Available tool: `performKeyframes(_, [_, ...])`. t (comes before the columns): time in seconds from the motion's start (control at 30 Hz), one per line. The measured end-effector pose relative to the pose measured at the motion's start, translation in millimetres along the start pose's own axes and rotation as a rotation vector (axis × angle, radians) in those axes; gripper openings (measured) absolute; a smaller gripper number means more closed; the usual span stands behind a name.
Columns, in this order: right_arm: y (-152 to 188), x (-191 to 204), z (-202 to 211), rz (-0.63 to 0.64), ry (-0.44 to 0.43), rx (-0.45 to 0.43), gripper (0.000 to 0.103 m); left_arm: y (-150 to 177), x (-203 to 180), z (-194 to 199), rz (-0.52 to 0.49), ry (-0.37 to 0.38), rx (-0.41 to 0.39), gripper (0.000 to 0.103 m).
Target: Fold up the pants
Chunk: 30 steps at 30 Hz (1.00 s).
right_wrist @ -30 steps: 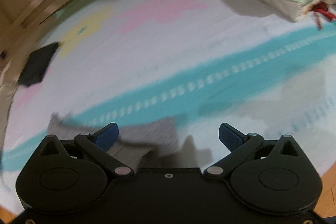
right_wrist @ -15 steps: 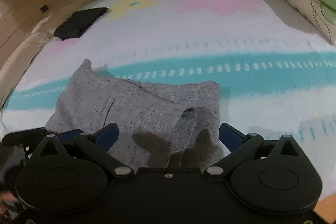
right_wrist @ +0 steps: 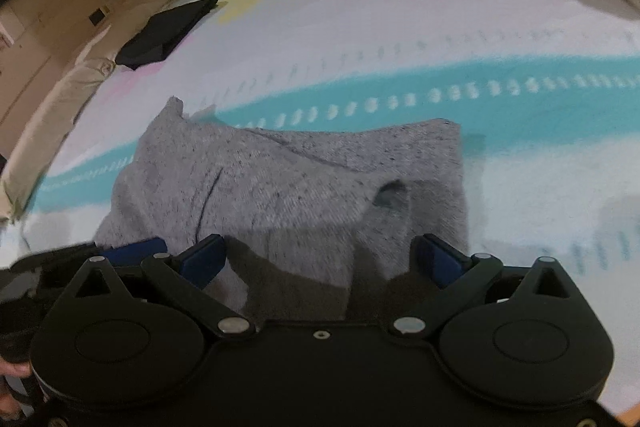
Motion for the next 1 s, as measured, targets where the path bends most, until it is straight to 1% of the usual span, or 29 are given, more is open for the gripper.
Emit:
performKeyframes(0.13, [-3,3,-8,-0.021,-0.050,0.016,0.101,0,0,1,-0.009,0.001,-0.007,0.034])
performKeyframes(0.17, [-3,3,-8,-0.024,-0.058,0.017,0.099,0,0,1,-0.009,0.001,-0.010,0.034])
performKeyframes(0.2, [-3,3,-7,-0.030,-0.066,0.012,0.086,-1,0,2,-0.008,0.002,-0.014,0.034])
performKeyframes(0.23, [-3,4,-5,-0.033,-0.078,0.006,0.077,-2,0,3,-0.007,0.002,-0.017,0.034])
performKeyframes(0.27, [-2,6,-3,-0.032,-0.094,0.010,0.069,-2,0,4,-0.007,0.003,-0.021,0.034])
performKeyframes(0.3, [-1,6,-2,-0.036,-0.086,0.005,0.067,-4,0,6,-0.005,-0.005,-0.032,0.034])
performKeyframes(0.37, [0,10,1,-0.032,-0.082,-0.007,0.054,-9,1,12,-0.008,-0.028,-0.068,0.034])
performKeyframes(0.43, [-1,19,8,-0.012,-0.073,-0.021,0.045,-18,4,25,-0.021,-0.057,-0.134,0.034])
performKeyframes(0.47, [-3,25,12,-0.001,-0.080,-0.031,0.037,-22,6,31,-0.020,-0.069,-0.169,0.034])
performKeyframes(0.5, [-9,32,21,0.009,-0.102,-0.050,0.033,-27,8,37,-0.010,-0.078,-0.202,0.034])
performKeyframes(0.57, [-22,44,42,0.027,-0.144,-0.109,0.030,-32,15,43,0.024,-0.086,-0.233,0.034])
performKeyframes(0.6, [-27,48,48,0.043,-0.154,-0.135,0.029,-31,18,41,0.040,-0.091,-0.222,0.034])
performKeyframes(0.63, [-33,49,54,0.062,-0.153,-0.165,0.028,-29,20,38,0.048,-0.097,-0.205,0.034])
performKeyframes(0.67, [-37,47,54,0.073,-0.133,-0.181,0.028,-27,21,35,0.052,-0.103,-0.187,0.034])
performKeyframes(0.7, [-40,41,49,0.083,-0.087,-0.182,0.028,-23,22,30,0.050,-0.107,-0.163,0.034])
performKeyframes(0.73, [-39,32,41,0.086,-0.035,-0.161,0.028,-18,23,23,0.040,-0.116,-0.120,0.034])
performKeyframes(0.77, [-35,20,28,0.077,0.023,-0.113,0.028,-11,24,15,0.028,-0.124,-0.066,0.034])
performKeyframes(0.8, [-28,7,12,0.058,0.071,-0.046,0.030,-2,25,7,0.015,-0.132,-0.008,0.034])
performKeyframes(0.83, [-20,-4,1,0.031,0.097,-0.004,0.039,4,26,4,-0.002,-0.141,0.012,0.034])
performKeyframes(0.87, [-17,-10,-1,-0.001,0.094,-0.016,0.042,4,25,6,-0.016,-0.143,0.000,0.034])
performKeyframes(0.9, [-16,-11,1,-0.016,0.083,-0.037,0.045,5,24,8,-0.019,-0.140,0.011,0.034])
performKeyframes(0.97, [-17,-8,10,0.012,0.120,-0.042,0.061,7,25,14,-0.005,-0.119,0.017,0.034])
performKeyframes(1.0, [-19,-7,16,0.032,0.153,-0.057,0.067,10,27,18,0.022,-0.098,0.021,0.034])
Point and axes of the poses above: each gripper's, at about its wrist camera, not at the fingertips, and z roughly against the way its jaws point, x to its left, y to its underside, the point moved 10 cm from there along -z, roughly the way its jaws point, and after that the axes turned 5 degrees about -z, right-handed, at the moved point
